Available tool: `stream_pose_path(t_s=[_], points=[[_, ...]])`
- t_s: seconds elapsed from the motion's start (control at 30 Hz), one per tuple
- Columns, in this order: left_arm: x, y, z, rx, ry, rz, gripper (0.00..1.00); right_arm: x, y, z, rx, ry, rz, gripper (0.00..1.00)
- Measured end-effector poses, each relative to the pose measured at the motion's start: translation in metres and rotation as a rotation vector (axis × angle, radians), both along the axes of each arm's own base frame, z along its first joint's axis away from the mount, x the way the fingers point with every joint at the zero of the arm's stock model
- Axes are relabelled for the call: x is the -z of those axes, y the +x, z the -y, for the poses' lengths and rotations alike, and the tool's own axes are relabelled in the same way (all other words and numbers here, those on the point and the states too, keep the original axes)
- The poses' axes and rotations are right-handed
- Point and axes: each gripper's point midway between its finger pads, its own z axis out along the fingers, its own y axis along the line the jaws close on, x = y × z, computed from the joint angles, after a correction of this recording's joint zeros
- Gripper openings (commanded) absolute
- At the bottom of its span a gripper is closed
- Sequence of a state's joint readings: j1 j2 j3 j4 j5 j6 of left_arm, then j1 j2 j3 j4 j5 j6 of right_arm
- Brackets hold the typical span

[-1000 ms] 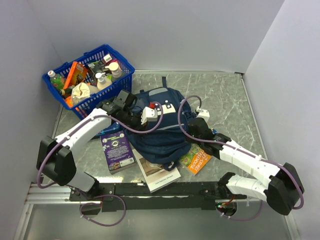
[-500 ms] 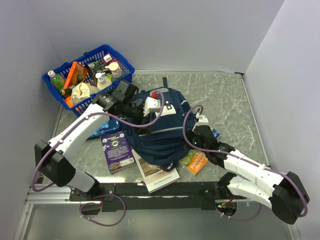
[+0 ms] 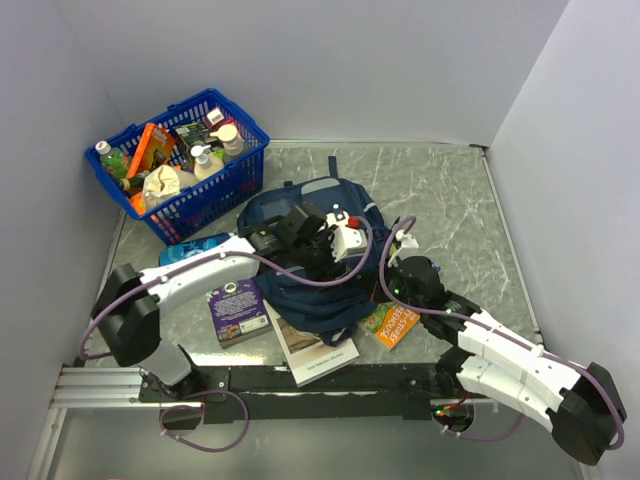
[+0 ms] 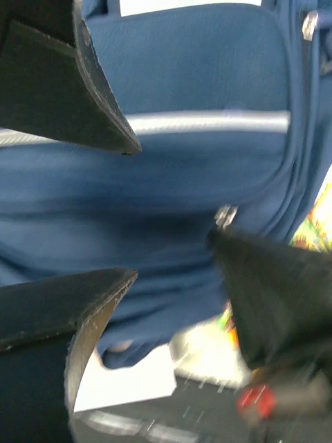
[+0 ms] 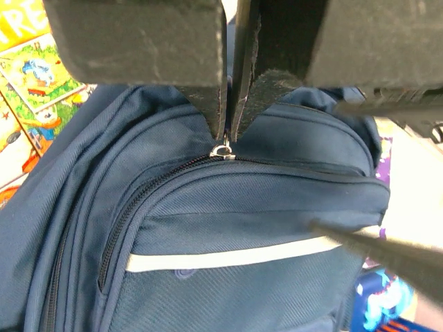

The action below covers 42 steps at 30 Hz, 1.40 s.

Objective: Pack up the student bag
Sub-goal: Zip the student bag at the center of the board.

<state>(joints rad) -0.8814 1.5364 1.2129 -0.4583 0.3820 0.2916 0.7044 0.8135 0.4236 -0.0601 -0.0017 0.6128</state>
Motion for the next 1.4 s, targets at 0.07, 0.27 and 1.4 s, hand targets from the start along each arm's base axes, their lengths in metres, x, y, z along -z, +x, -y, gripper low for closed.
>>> stream_pose_path(t_s=[0.07,0.27,1.4], points=[[0.006,0.010,0.006,-0.025,0.007,0.025,0.58,0.005,-0.002,0.001,-0.003,-0.003,-0.012,0.00],[0.019,0.022,0.016,-0.047,0.021,0.053,0.29,0.005,-0.003,0.002,0.005,0.003,-0.013,0.00],[0.018,0.000,0.010,0.155,0.019,0.199,0.01,0.013,0.035,0.048,0.158,-0.004,-0.137,0.00]])
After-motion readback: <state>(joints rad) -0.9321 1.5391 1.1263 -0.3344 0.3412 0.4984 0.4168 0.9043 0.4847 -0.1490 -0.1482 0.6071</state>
